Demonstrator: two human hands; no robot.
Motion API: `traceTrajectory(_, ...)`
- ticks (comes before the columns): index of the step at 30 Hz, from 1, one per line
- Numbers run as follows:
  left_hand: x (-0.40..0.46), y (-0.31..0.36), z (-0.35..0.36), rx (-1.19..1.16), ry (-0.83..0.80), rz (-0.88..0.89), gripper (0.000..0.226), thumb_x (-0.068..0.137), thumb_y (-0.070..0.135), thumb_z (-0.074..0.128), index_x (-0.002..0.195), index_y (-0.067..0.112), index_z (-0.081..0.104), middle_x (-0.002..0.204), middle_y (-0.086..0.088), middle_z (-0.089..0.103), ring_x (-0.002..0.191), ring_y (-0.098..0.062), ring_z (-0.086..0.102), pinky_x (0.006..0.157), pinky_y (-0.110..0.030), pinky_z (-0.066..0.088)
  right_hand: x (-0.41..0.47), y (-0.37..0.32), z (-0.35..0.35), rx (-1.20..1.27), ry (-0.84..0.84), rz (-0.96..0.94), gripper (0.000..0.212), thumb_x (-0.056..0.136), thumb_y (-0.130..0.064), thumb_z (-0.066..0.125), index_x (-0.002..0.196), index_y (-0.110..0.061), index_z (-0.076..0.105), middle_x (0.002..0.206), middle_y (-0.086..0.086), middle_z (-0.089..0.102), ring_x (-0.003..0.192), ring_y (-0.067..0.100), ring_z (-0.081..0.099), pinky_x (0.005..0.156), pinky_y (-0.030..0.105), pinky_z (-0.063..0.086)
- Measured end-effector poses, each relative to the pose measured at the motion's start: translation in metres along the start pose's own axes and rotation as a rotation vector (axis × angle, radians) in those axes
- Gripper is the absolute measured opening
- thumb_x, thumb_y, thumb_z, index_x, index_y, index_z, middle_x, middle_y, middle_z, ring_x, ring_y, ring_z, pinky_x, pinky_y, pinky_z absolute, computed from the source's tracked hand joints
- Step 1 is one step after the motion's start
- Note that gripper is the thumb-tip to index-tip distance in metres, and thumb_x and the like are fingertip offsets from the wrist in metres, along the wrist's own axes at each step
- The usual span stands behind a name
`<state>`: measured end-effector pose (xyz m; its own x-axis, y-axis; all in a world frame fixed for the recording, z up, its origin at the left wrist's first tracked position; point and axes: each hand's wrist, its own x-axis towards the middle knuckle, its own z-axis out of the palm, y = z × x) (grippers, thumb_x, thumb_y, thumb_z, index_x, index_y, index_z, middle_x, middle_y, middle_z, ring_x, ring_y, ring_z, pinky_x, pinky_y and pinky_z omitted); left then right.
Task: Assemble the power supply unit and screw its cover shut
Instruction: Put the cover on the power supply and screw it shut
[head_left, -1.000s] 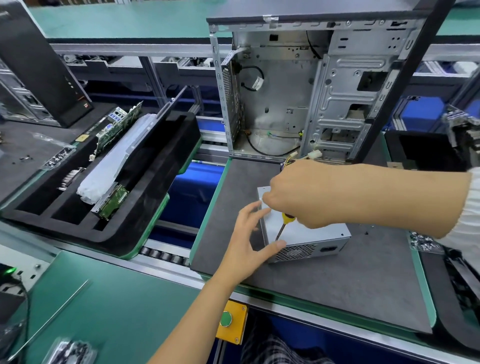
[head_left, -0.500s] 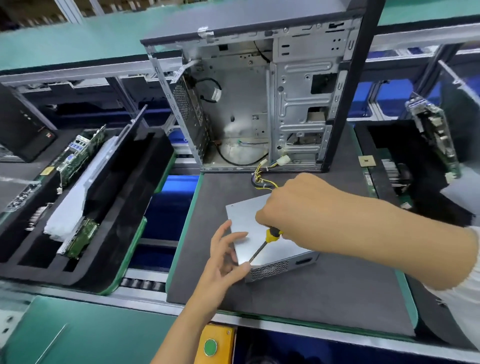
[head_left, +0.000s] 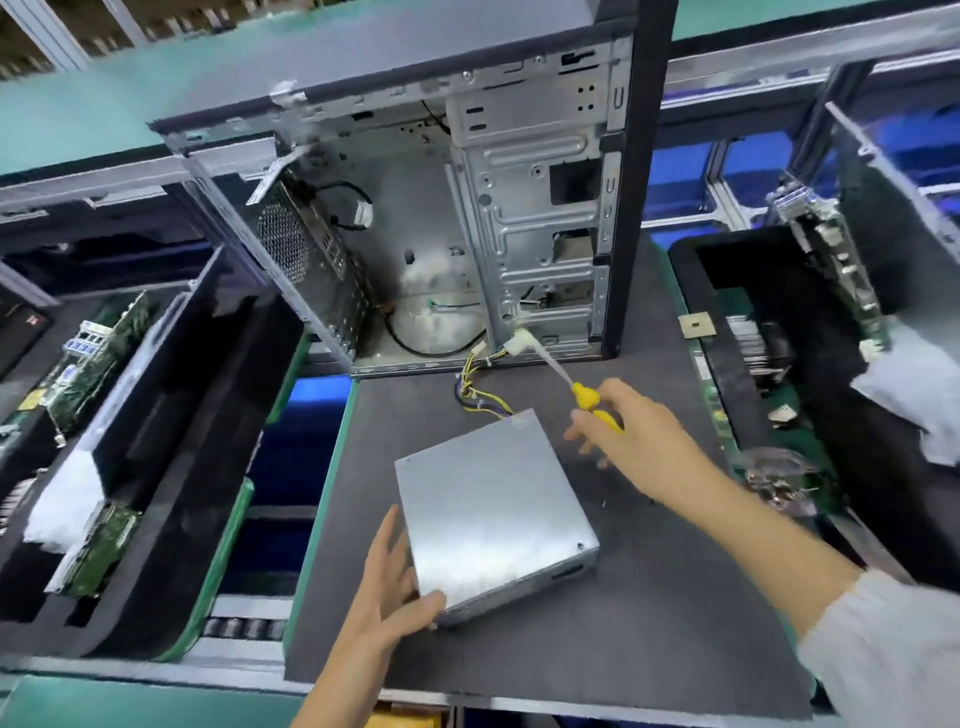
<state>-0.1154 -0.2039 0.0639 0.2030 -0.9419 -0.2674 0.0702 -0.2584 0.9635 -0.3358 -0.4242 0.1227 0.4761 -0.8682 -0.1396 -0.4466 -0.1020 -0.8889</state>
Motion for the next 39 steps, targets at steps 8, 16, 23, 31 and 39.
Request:
traceTrajectory(8,0.007,0.020,-0.012,0.079,-0.207,-0.122,0.095,0.080,0.034,0.079,0.152,0.044,0.017,0.156,0.023,0.029,0.143,-0.003,0.030,0.115,-0.039,0.029,-0.019,0.036,0.068,0.324,0.126,0.215,0.029,0.096,-0.033,0.049,0.076,-0.014,0.040,0.057,-0.010,0.048,0.054,0.006,0.040,0.053,0.024,0.032)
traceTrajectory(16,0.016,0.028,-0.027,0.244,-0.361,-0.086,0.109,0.079,0.053,0.075,0.135,0.067,-0.017,0.134,0.061,0.009,0.133,0.025,0.014,0.105,-0.013,0.035,-0.035,0.026,0.069,0.528,0.117,0.133,0.011,0.096,-0.038,0.047,0.093,-0.033,0.056,0.080,-0.011,0.067,0.072,0.009,0.063,0.057,0.023,0.049)
traceTrajectory(23,0.013,0.010,-0.033,0.247,-0.234,-0.049,0.107,0.081,0.031,0.081,0.133,0.077,0.000,0.145,0.048,0.018,0.136,0.016,0.025,0.103,-0.011,0.037,-0.037,0.022,0.070,0.627,0.170,0.018,0.025,0.093,-0.033,0.051,0.117,-0.034,0.059,0.122,-0.014,0.062,0.115,0.007,0.057,0.095,0.040,0.047)
traceTrajectory(31,0.016,-0.001,-0.034,0.251,-0.210,-0.058,0.106,0.082,0.030,0.081,0.135,0.074,0.000,0.149,0.044,0.019,0.139,0.015,0.022,0.101,-0.005,0.033,-0.036,0.026,0.074,0.617,0.181,-0.005,0.025,0.090,-0.040,0.050,0.113,-0.042,0.060,0.119,-0.014,0.064,0.109,0.007,0.060,0.082,0.029,0.055)
traceTrajectory(39,0.017,0.000,-0.035,0.282,-0.179,-0.037,0.108,0.077,0.036,0.084,0.140,0.069,0.003,0.153,0.038,0.019,0.142,0.009,0.023,0.114,-0.025,0.029,-0.028,0.018,0.064,0.630,0.115,-0.041,0.023,0.095,-0.037,0.052,0.116,-0.043,0.059,0.119,-0.014,0.064,0.111,0.006,0.059,0.087,0.029,0.050)
